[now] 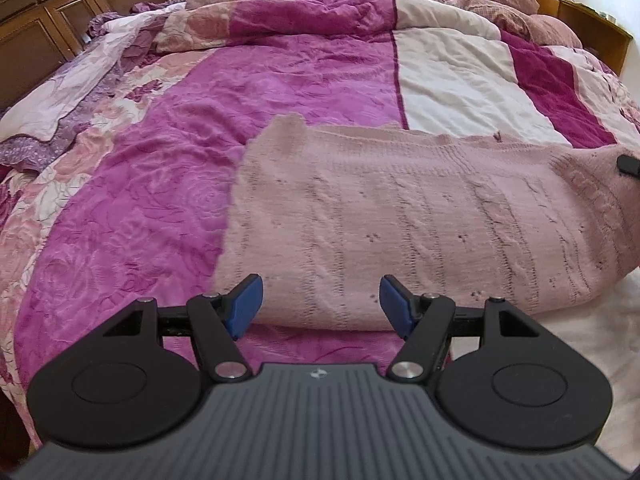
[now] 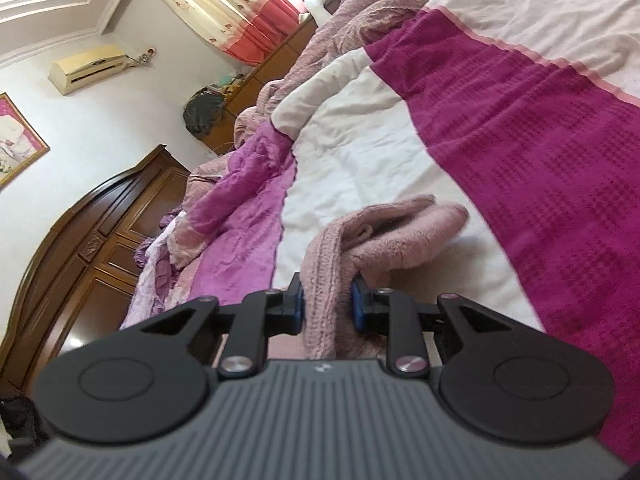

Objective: Fold small clothes
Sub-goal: 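Close the right tool on the edge of the pink cardigan, then lift the edge with the right tool, fold it over, and open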

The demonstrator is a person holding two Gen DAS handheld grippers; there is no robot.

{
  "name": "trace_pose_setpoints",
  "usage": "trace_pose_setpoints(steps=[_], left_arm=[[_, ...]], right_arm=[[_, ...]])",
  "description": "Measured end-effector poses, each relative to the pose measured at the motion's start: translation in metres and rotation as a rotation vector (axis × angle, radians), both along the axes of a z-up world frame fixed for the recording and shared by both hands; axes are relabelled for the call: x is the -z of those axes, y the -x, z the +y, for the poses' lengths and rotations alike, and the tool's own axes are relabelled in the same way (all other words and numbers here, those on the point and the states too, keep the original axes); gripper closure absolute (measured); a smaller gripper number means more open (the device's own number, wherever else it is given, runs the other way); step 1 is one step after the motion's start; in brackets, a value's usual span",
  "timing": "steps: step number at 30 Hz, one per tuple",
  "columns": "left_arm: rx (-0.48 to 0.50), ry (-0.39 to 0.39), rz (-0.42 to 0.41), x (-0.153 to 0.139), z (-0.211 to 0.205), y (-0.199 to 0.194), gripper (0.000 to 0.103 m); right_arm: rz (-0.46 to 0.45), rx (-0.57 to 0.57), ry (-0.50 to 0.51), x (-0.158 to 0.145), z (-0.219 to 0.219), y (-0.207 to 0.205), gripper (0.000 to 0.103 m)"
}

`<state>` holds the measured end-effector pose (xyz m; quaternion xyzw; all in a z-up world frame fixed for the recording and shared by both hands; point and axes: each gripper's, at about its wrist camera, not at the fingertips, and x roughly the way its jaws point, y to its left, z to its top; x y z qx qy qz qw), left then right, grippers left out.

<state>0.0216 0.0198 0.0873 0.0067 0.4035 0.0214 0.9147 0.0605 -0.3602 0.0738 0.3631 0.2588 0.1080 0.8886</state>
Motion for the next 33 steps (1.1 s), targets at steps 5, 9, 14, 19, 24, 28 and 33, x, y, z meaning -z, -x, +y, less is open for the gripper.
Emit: trace_pose_setpoints(steps=[5, 9, 14, 19, 24, 28, 33], left_arm=[[-0.034, 0.005, -0.014, -0.004, 0.02, 0.004, 0.031], [-0.067, 0.015, -0.019, -0.005, 0.036, 0.006, 0.031], [-0.102, 0.018, -0.025, -0.006, 0.053, 0.007, 0.031], [-0.133, 0.029, -0.038, -0.008, 0.071, 0.007, 0.031], [-0.159, 0.036, -0.041, -0.008, 0.088, 0.008, 0.031], [-0.173, 0.031, -0.051, -0.01, 0.1, 0.011, 0.031], [-0.215, 0.048, -0.054, -0.009, 0.118, 0.014, 0.031]], right_arm=[[-0.021, -0.016, 0.004, -0.013, 0.018, -0.003, 0.078], [-0.041, -0.043, 0.01, -0.023, 0.035, -0.006, 0.078], [-0.074, -0.09, 0.023, -0.035, 0.06, -0.008, 0.078], [-0.086, -0.134, 0.035, -0.046, 0.088, -0.014, 0.079], [-0.106, -0.18, 0.065, -0.058, 0.119, -0.022, 0.079], [-0.113, -0.218, 0.054, -0.065, 0.146, -0.029, 0.079], [-0.097, -0.276, 0.099, -0.066, 0.187, -0.036, 0.079]])
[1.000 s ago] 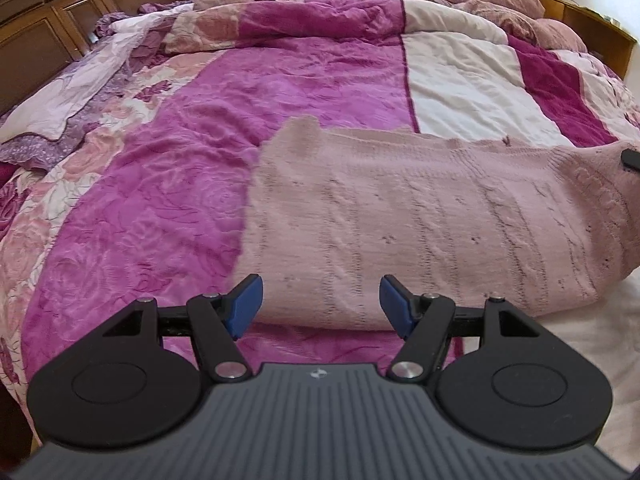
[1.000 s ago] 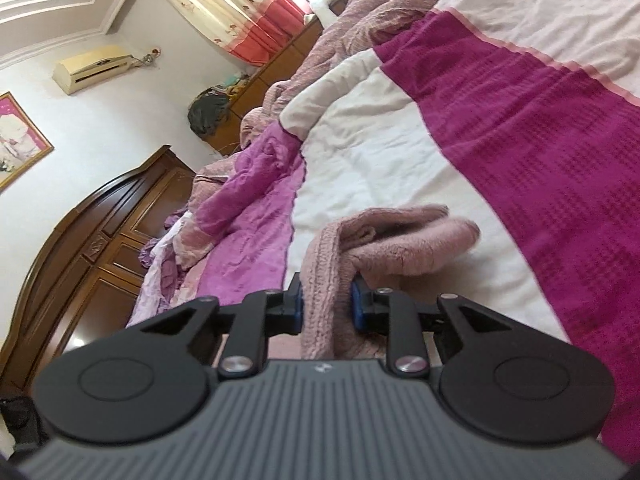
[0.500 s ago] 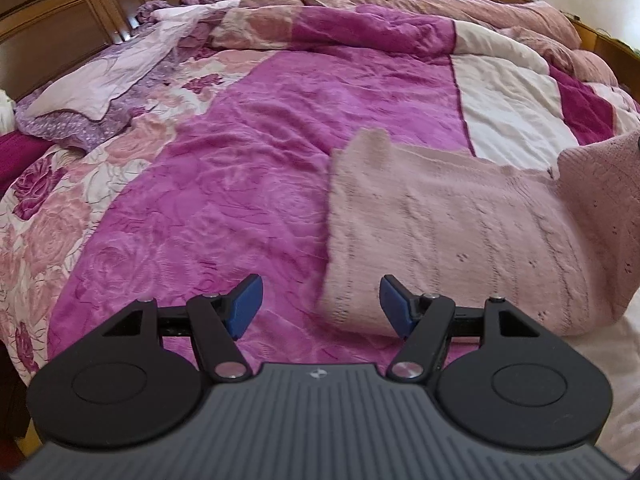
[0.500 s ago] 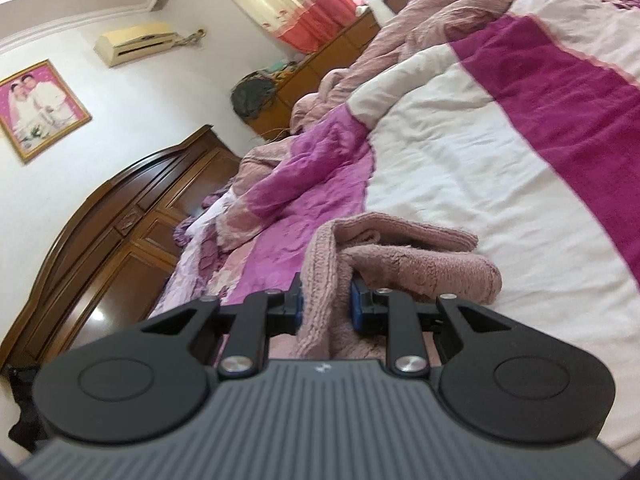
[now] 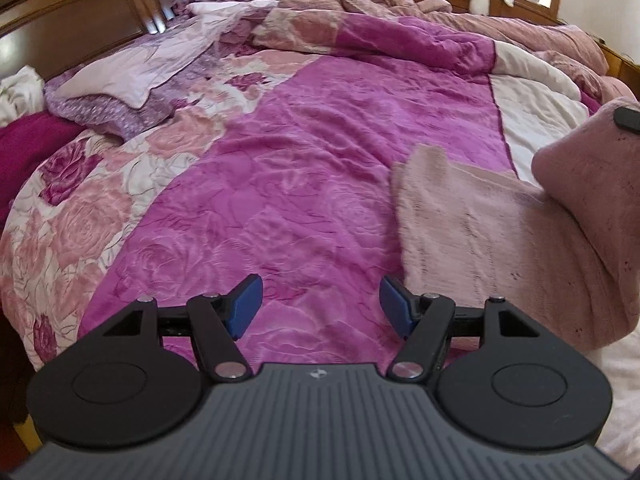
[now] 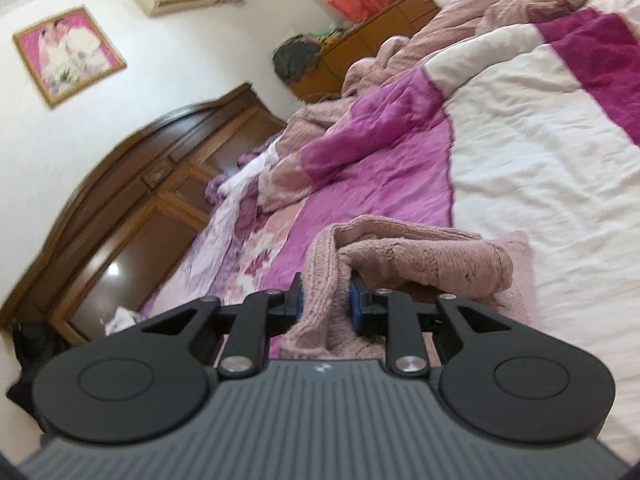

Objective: Fold small clothes

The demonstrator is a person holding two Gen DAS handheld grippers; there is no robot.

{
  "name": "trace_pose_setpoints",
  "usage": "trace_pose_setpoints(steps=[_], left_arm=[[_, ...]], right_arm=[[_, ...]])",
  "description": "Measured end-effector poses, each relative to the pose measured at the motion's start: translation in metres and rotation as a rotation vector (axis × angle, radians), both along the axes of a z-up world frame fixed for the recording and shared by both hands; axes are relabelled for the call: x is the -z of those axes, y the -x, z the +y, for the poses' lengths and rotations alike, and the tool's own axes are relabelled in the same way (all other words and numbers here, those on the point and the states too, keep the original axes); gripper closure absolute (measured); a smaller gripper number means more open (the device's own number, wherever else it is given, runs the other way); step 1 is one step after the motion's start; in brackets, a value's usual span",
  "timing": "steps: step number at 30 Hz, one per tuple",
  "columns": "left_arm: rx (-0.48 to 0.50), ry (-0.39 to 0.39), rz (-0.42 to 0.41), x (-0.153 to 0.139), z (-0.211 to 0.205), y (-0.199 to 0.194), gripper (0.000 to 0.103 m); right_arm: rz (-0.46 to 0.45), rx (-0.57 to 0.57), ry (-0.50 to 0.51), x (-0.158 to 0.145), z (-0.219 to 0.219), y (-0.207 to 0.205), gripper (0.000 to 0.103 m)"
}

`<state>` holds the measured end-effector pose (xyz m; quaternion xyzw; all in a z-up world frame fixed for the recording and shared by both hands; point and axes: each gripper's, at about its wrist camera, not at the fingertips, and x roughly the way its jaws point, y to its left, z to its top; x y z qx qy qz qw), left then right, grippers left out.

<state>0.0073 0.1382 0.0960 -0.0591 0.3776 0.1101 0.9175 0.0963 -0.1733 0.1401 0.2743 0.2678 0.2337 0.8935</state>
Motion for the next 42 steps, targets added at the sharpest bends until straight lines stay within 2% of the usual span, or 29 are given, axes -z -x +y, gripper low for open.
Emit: trace_pose_setpoints(steps=[8, 14, 16, 18, 23, 31, 37, 42], left_arm=[[-0.043, 0.029, 0.011, 0.01, 0.022, 0.005, 0.031], [-0.065, 0.046, 0.021, 0.019, 0.035, 0.009, 0.031], [-0.073, 0.05, 0.024, 0.021, 0.04, 0.01, 0.031], [-0.082, 0.054, 0.026, 0.023, 0.044, 0.01, 0.031], [-0.093, 0.066, 0.019, 0.023, 0.051, 0.011, 0.031], [-0.038, 0.036, -0.012, 0.008, 0.04, 0.008, 0.031], [0.04, 0.007, -0.046, -0.011, 0.021, 0.001, 0.031], [0.109, -0.012, -0.069, -0.026, -0.002, -0.014, 0.031]], right_arm=[[0.035, -0.107, 0.122, 0.018, 0.077, -0.01, 0.079], [0.089, -0.199, 0.29, 0.058, 0.129, -0.01, 0.078], [0.096, -0.208, 0.304, 0.068, 0.136, -0.008, 0.076], [0.083, -0.2, 0.301, 0.068, 0.136, -0.004, 0.073], [0.083, -0.209, 0.23, 0.06, 0.128, 0.005, 0.058], [0.006, -0.199, 0.242, 0.04, 0.103, 0.042, 0.058], [-0.036, -0.056, 0.277, 0.033, 0.057, 0.057, 0.057], [0.0, 0.081, 0.293, 0.04, 0.02, 0.054, 0.057]])
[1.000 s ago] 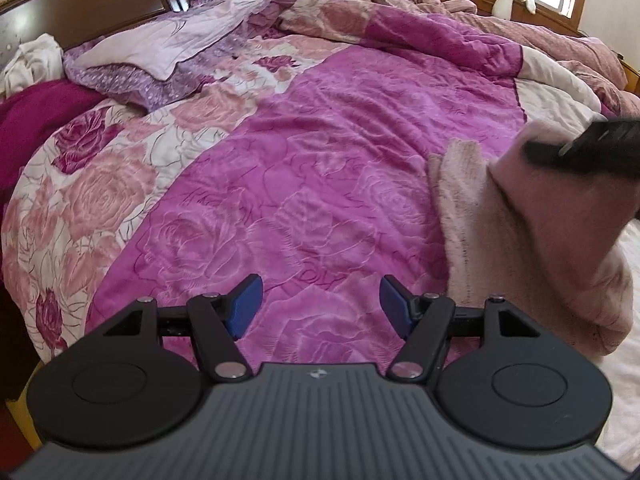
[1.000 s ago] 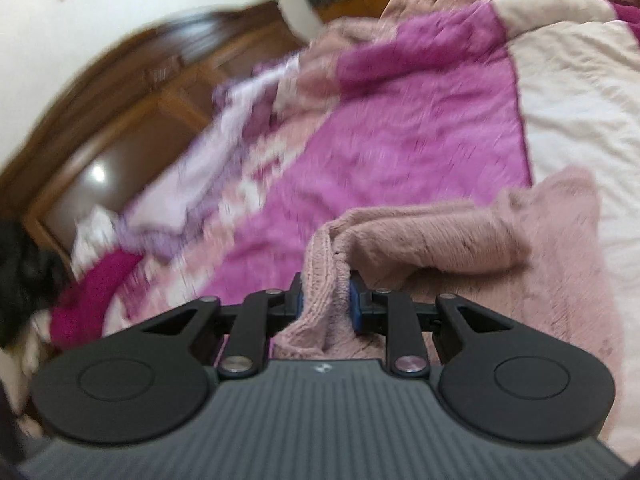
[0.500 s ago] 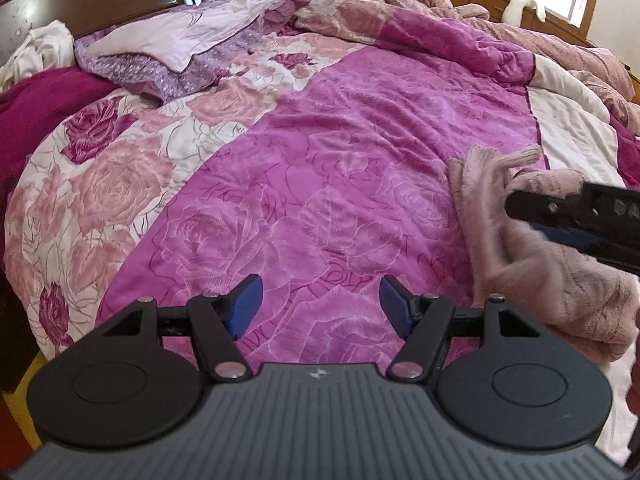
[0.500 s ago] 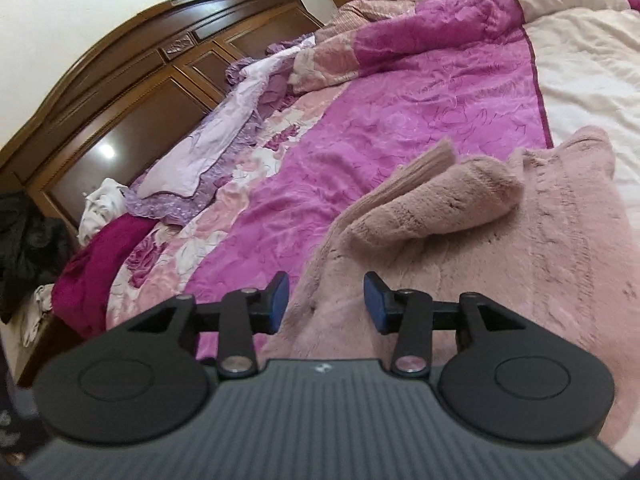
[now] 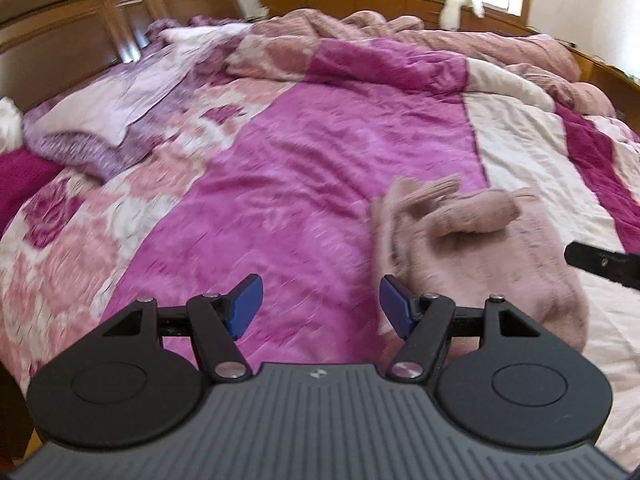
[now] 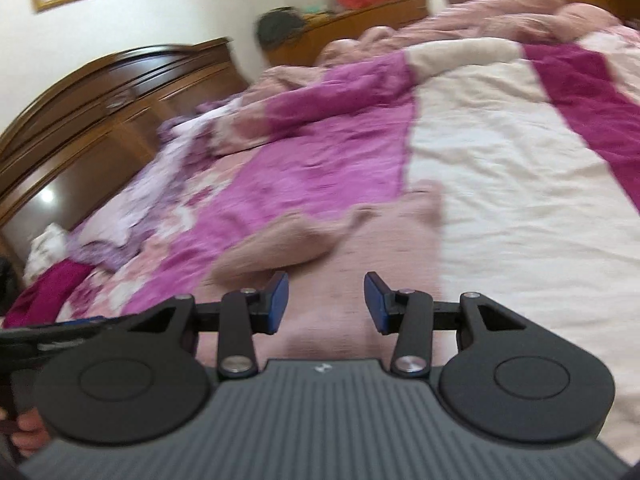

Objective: Fold small clothes

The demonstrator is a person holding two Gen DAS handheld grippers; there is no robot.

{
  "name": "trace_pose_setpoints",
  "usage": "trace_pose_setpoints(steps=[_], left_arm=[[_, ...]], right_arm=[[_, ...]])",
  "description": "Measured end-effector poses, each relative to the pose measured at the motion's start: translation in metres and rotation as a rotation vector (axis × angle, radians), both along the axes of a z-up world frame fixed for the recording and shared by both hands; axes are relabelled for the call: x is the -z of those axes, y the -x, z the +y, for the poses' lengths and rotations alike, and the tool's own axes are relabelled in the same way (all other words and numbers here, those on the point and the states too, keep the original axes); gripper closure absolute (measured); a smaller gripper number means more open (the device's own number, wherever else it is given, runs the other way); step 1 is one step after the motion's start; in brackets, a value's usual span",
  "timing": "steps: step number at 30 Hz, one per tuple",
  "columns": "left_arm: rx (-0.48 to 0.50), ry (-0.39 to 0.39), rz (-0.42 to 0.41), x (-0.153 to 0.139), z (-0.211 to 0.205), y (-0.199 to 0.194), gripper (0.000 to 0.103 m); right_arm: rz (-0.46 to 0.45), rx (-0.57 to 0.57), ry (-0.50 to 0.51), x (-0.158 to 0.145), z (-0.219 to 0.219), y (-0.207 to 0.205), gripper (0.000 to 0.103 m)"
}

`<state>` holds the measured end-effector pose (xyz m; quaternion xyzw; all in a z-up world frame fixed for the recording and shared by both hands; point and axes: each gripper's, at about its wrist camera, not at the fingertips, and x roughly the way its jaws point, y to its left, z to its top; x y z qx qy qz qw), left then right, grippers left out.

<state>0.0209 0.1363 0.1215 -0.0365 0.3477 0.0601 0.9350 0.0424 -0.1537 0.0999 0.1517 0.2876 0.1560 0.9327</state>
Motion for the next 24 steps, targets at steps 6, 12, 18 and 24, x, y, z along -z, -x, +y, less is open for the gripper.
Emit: trace_pose_setpoints(steps=[6, 12, 18, 24], left_arm=[[0.13, -0.042, -0.02, -0.01, -0.037, -0.028, 0.031], [0.271, -0.13, -0.012, 0.001, -0.074, -0.064, 0.031], [0.387, -0.242, 0.013, 0.027, -0.099, -0.099, 0.031], [0.448, -0.236, -0.023, 0.047, -0.102, -0.119, 0.031]], right_arm=[[0.03, 0.064, -0.018, 0.014, -0.023, -0.005, 0.057], [0.053, 0.081, -0.031, 0.025, -0.029, -0.009, 0.057], [0.061, 0.071, -0.039, 0.033, -0.032, -0.011, 0.052], [0.07, 0.084, -0.063, 0.041, -0.036, -0.016, 0.052]])
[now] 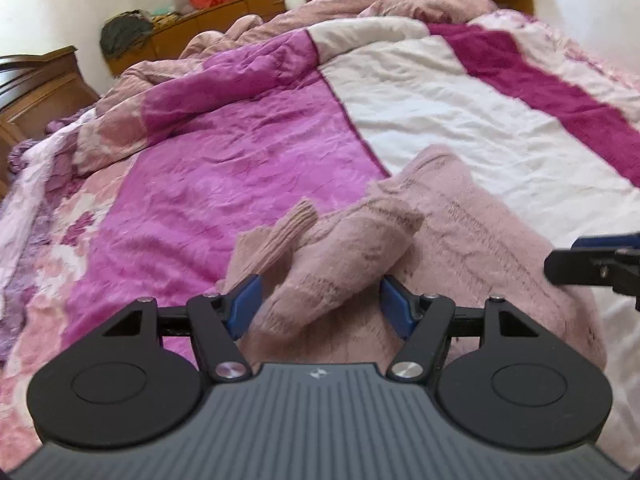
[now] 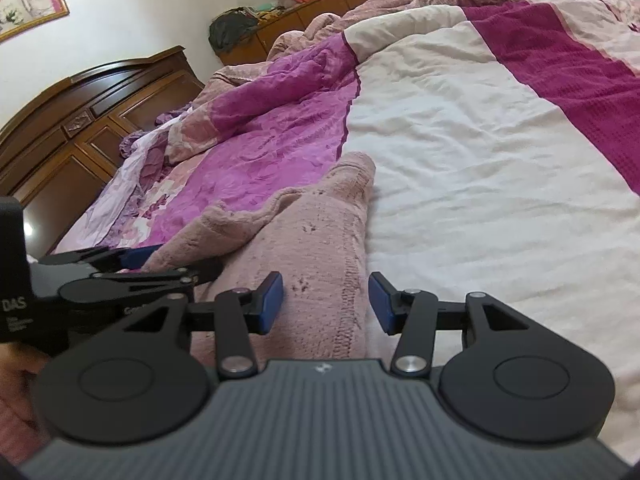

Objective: Fold small clothes

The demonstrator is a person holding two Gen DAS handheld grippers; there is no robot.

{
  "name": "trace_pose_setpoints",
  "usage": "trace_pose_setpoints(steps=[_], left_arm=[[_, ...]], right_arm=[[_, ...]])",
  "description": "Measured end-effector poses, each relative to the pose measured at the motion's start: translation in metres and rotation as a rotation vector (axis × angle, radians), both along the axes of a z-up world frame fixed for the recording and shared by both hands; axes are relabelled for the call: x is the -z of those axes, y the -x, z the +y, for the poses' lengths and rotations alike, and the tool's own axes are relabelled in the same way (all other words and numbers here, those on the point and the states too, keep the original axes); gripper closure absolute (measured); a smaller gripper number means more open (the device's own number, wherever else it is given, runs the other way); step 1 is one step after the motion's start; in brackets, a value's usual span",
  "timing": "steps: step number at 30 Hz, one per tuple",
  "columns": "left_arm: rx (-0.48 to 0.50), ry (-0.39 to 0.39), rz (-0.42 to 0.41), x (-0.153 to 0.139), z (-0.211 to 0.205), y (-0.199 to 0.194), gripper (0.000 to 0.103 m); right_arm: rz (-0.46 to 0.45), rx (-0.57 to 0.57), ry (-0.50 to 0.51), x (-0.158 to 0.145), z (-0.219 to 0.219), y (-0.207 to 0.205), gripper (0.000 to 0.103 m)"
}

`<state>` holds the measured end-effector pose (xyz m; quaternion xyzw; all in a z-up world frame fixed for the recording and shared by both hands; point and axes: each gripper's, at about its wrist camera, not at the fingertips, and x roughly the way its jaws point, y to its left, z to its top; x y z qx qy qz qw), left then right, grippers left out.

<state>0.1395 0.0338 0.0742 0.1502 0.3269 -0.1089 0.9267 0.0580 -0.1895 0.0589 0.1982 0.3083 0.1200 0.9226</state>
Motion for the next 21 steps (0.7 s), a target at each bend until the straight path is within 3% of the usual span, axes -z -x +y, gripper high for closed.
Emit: trace_pose_setpoints(steps=[2, 3, 4, 5, 7, 11, 14, 17, 21], left_arm=[[0.012, 0.049, -0.015, 0.005, 0.004, -0.005, 0.036], [0.014, 0.067, -0.022, 0.006, 0.005, -0.008, 0.044], [0.012, 0.086, -0.025, 0.007, 0.007, -0.01, 0.065], [-0.006, 0.096, -0.023, 0.007, 0.01, -0.012, 0.076], [-0.06, 0.134, -0.031, 0.005, 0.018, -0.016, 0.086], [-0.173, 0.178, -0.056, -0.002, 0.043, -0.02, 0.089], [-0.252, 0.179, -0.036, 0.007, 0.064, -0.03, 0.089], [-0.289, 0.246, 0.024, 0.021, 0.084, -0.039, 0.087], [-0.306, 0.246, 0.005, 0.021, 0.088, -0.039, 0.066]], right_arm=[[0.004, 0.001, -0.009, 0.003, -0.001, -0.001, 0.051], [0.003, 0.0, -0.012, 0.004, -0.001, -0.001, 0.051], [0.002, -0.001, -0.012, 0.004, 0.0, -0.002, 0.051], [0.0, -0.001, -0.011, 0.005, 0.0, -0.002, 0.05], [-0.003, -0.004, -0.015, 0.006, 0.001, -0.002, 0.049], [-0.001, -0.061, -0.06, 0.005, 0.006, -0.002, 0.049], [-0.036, -0.1, -0.003, 0.001, 0.023, 0.002, 0.049], [-0.062, -0.126, 0.059, 0.001, 0.036, 0.004, 0.048], [-0.074, -0.129, 0.121, 0.003, 0.044, 0.006, 0.046]])
